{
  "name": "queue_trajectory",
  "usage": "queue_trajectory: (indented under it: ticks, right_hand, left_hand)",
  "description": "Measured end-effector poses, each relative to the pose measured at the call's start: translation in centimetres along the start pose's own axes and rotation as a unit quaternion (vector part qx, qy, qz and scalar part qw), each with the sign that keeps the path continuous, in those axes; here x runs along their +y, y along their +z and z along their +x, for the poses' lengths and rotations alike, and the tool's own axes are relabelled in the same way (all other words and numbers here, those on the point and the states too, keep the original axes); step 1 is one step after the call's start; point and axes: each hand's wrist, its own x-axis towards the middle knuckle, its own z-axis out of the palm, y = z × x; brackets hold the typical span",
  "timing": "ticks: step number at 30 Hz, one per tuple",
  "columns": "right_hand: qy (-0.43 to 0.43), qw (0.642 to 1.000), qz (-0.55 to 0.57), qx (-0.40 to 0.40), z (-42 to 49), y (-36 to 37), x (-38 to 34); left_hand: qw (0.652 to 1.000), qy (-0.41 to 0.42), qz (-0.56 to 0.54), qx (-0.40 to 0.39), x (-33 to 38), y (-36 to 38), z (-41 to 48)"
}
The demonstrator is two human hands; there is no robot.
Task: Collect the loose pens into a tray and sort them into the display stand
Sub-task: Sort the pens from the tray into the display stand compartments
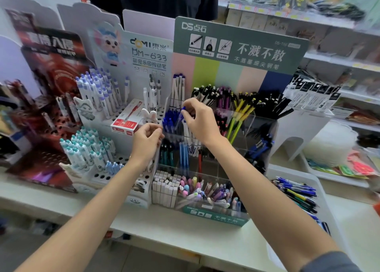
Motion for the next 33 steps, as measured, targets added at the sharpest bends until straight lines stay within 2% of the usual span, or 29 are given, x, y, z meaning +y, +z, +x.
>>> queue_trajectory:
  ticks: [3,7,10,12,16,21,26,30,32,33]
  right_hand:
    - [0.002,1.000,-0.013,-0.015,0.8,-0.1,-0.1]
    - [-0.004,0.991,-0.083,-0.104,1.0,0.8,0.0]
    - [-0.015,0.987,-0.096,-0.128,0.9,1.3,0.0]
    - [-0.016,0.992,-0.070,-0.100,0.7,1.1,-0.2]
    - [-0.017,0.999,-0.031,0.021,-1.1,-0.2,-0.4]
    - [0.000,0.996,-0.048,0.075,-6.3,-3.8,1.5]
    - [0.091,0.986,-0.088,0.105,-12.3,-9.7,5.3]
    - [0.176,0.972,-0.119,0.105,-18.2,-15.0,8.9]
    - [0.223,0.962,-0.130,0.091,-21.2,-17.6,11.1]
    - [0.251,0.956,-0.133,0.079,-22.7,-18.9,12.3]
  left_hand:
    - [1.000,-0.006,-0.004,-0.002,0.0,0.1,0.1]
    - [1.000,-0.006,0.000,-0.004,0.0,0.2,0.0]
    - [1.000,-0.008,-0.001,0.004,0.0,-0.2,-0.1]
    - [1.000,-0.005,-0.003,0.005,0.2,-0.4,-0.2]
    - [1.000,0.003,-0.003,-0.003,0.7,0.0,-0.7]
    - [0.997,0.023,0.028,-0.063,1.0,3.5,-2.3]
    - [0.988,0.011,0.065,-0.139,1.1,10.2,-5.7]
    - [0.967,-0.016,0.109,-0.230,1.2,16.2,-9.3]
    - [0.951,-0.005,0.176,-0.255,0.8,19.5,-11.3]
    - [0.942,0.017,0.238,-0.238,0.7,21.0,-12.3]
